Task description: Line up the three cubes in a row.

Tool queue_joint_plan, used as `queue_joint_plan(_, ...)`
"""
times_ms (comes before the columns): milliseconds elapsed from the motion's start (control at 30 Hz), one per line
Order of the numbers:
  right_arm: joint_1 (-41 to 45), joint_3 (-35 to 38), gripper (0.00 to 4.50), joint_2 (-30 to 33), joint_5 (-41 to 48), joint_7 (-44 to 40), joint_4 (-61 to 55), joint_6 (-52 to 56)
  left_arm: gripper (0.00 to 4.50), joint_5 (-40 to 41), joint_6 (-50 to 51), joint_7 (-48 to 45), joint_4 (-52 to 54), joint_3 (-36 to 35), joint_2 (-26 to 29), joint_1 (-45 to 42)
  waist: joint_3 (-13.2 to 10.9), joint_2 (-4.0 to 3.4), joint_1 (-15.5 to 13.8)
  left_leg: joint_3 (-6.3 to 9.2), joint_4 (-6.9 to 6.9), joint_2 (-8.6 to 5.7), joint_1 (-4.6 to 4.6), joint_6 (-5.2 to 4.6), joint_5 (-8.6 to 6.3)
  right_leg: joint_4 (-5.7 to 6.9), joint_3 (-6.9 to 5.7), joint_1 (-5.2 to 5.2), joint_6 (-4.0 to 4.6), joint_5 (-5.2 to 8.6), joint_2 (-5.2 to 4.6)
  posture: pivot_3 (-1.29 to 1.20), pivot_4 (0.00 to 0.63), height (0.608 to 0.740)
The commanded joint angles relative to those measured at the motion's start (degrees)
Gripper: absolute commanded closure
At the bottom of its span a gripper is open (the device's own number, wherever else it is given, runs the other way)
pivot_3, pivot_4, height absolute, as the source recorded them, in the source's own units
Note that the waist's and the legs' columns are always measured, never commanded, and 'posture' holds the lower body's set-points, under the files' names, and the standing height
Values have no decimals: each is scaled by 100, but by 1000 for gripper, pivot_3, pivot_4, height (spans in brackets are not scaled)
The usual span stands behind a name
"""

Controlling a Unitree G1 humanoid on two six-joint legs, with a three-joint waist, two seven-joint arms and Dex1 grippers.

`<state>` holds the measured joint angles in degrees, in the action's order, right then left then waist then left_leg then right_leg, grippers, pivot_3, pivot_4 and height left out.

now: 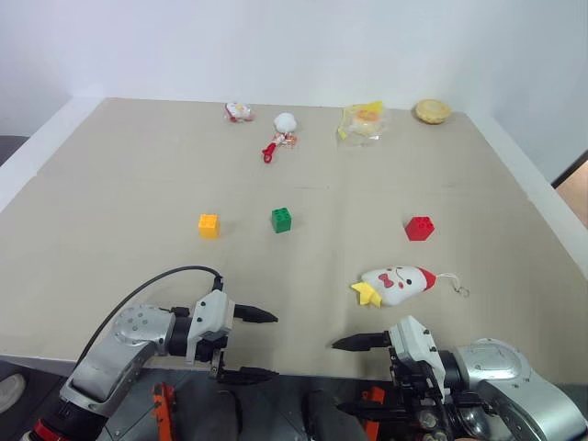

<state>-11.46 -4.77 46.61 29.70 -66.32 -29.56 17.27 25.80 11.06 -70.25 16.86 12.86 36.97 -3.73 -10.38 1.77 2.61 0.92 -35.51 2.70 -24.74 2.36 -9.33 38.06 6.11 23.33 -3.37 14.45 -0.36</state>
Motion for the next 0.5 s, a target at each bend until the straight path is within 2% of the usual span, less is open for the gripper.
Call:
queue_joint_plan(33, -51, 94, 0, 16, 112, -66, -219, -100, 9, -74, -311, -78, 110, -64, 29, 29, 0, 0, 0, 0, 0, 0, 0, 0, 0, 0, 0, 0, 0, 0, 0, 0, 150, 740)
queue_joint_plan(500, -101, 117, 0, -9, 135, -27, -221, -157, 9, -191, -669, -378, -96, 105, -56, -23, 0, 0, -1, -2, -1, -1, 0, 0, 0, 0, 3, 0, 2, -1, -1, 0, 150, 740)
